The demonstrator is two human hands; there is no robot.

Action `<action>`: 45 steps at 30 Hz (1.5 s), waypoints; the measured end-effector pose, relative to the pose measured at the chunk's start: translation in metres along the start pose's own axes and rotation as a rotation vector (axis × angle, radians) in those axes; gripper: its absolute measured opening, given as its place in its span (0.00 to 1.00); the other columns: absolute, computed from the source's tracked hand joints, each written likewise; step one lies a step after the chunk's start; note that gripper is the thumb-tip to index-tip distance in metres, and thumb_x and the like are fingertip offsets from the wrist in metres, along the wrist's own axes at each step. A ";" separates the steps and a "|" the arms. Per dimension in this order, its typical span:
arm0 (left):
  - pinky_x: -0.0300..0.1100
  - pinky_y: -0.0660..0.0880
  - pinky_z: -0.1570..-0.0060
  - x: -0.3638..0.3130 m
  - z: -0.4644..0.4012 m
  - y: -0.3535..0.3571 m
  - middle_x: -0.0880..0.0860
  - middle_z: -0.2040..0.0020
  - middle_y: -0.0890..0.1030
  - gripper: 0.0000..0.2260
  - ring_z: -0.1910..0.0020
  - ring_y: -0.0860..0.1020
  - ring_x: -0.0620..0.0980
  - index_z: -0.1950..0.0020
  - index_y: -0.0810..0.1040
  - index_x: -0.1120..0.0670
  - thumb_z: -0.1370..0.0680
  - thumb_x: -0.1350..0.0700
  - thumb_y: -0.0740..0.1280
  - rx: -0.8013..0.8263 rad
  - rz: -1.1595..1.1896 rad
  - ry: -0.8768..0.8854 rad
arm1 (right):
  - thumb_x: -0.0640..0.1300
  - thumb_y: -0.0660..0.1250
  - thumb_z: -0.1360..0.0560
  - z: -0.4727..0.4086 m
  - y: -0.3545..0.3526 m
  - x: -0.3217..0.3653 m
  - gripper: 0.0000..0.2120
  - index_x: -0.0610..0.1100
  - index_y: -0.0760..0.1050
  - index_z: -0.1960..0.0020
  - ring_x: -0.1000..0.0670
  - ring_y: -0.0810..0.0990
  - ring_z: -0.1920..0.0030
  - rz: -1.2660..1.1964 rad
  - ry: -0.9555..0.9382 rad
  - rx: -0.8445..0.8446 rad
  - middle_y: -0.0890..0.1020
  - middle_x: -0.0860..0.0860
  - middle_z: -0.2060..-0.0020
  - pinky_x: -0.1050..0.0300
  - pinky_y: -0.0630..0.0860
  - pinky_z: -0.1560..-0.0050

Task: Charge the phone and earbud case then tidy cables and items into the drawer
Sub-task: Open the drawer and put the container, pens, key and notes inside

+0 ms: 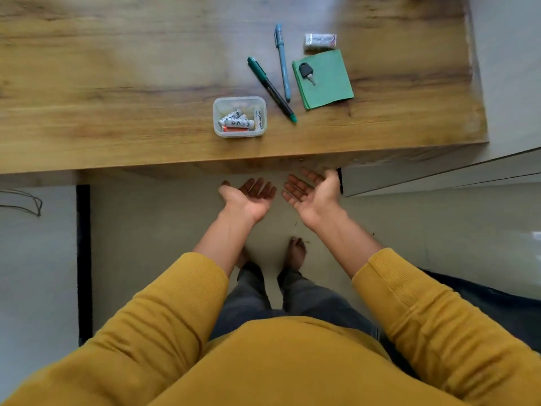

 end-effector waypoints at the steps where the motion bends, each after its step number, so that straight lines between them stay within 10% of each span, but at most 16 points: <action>1: 0.62 0.66 0.24 -0.001 -0.003 0.001 0.64 0.28 0.75 0.33 0.27 0.73 0.65 0.26 0.71 0.63 0.13 0.38 0.46 -0.007 0.006 0.012 | 0.59 0.51 0.16 -0.005 0.000 -0.001 0.23 0.43 0.75 0.39 0.39 0.79 0.47 -0.024 0.012 -0.034 0.80 0.37 0.41 0.43 0.76 0.45; 11: 0.59 0.61 0.21 -0.004 -0.027 0.012 0.62 0.25 0.75 0.44 0.24 0.71 0.59 0.24 0.73 0.59 0.19 0.27 0.41 0.098 0.008 0.047 | 0.72 0.50 0.20 -0.057 0.005 -0.001 0.35 0.48 0.76 0.30 0.41 0.79 0.34 -0.291 0.072 -0.083 0.81 0.42 0.36 0.41 0.69 0.31; 18: 0.59 0.62 0.22 -0.004 -0.036 0.011 0.59 0.28 0.78 0.46 0.28 0.76 0.59 0.24 0.74 0.57 0.22 0.23 0.43 0.144 0.056 0.073 | 0.77 0.50 0.24 -0.070 -0.003 -0.002 0.43 0.45 0.76 0.29 0.38 0.79 0.37 -0.352 0.074 -0.003 0.80 0.40 0.33 0.40 0.75 0.45; 45: 0.61 0.63 0.21 0.017 -0.029 -0.038 0.65 0.31 0.78 0.45 0.29 0.76 0.63 0.26 0.72 0.63 0.20 0.24 0.48 0.186 0.029 0.047 | 0.73 0.52 0.21 -0.054 -0.047 -0.027 0.40 0.41 0.74 0.29 0.37 0.82 0.37 -0.275 0.099 0.064 0.82 0.37 0.37 0.40 0.76 0.40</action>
Point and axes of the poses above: each hand's wrist, its own z-axis away from the middle knuckle, its own y-axis out of the palm, x = y × z, the point moved 4 cm from there along -z, towards the middle knuckle
